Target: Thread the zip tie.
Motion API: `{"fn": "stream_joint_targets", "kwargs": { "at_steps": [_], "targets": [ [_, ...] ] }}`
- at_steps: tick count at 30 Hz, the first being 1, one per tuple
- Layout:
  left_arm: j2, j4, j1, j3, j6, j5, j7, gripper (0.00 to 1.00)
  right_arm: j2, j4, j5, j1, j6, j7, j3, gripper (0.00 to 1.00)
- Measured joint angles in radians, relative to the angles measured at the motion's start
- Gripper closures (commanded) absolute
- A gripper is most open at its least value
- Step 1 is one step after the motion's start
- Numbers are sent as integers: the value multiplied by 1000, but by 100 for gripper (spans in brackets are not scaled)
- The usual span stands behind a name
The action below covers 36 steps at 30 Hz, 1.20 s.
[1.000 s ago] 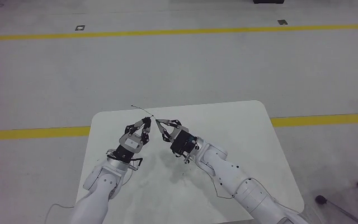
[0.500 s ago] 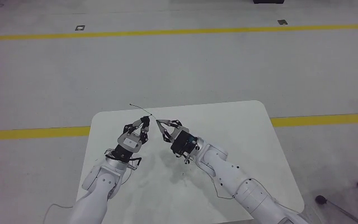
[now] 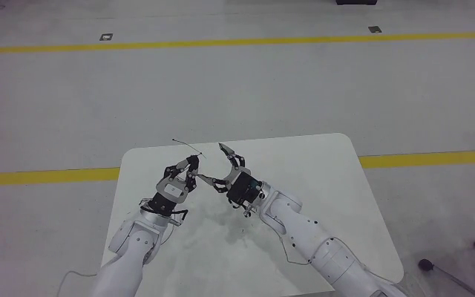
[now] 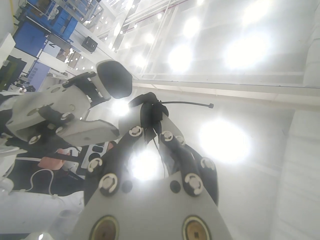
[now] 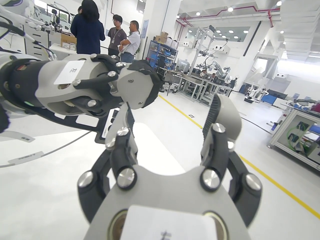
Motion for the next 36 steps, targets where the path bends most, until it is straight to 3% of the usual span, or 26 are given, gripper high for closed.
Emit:
{"fn": "stream_joint_targets", "kwargs": {
  "at_steps": [9, 19, 36],
  "targets": [
    [0, 4, -3, 2, -22, 21, -5, 100, -3, -8, 1, -9, 10, -5, 15, 56],
    [-1, 7, -7, 5, -26, 23, -11, 100, -8, -11, -3, -13, 11, -12, 27, 58],
    [-1, 6, -2, 12, -40, 39, -27, 100, -19, -3, 20, -14, -7, -17, 31, 71]
  ]
}}
